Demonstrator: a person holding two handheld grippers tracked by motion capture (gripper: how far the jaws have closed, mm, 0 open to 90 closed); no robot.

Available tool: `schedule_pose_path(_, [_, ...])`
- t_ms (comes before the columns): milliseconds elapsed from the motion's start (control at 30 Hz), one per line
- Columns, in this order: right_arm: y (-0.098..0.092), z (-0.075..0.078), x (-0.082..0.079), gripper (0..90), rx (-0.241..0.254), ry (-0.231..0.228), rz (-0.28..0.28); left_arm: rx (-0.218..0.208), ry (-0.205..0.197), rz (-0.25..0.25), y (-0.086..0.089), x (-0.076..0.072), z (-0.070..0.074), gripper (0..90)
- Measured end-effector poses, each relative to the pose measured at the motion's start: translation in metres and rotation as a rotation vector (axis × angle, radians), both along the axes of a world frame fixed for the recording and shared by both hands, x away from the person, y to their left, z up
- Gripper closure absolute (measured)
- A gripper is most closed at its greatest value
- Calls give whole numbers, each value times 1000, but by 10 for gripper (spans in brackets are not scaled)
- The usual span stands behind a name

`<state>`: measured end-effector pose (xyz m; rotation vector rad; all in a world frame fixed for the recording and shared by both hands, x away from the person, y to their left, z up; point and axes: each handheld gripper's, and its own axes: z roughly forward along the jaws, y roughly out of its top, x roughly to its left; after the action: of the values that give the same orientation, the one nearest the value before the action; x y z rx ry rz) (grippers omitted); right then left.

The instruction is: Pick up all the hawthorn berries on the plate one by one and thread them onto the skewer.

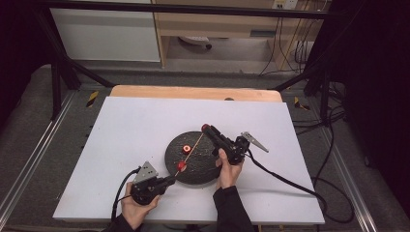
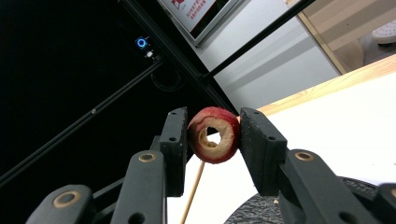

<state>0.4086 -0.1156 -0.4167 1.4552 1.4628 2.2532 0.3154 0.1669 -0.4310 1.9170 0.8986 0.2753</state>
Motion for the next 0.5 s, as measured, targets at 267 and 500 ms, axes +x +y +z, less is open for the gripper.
schedule_pose_path(267, [0, 0, -1, 635, 0, -2, 0, -11, -4, 33, -11, 2, 5, 890])
schedule_pose_path(500, [1, -1, -2, 635, -5, 9, 18, -23, -1, 33, -19, 11, 13, 890])
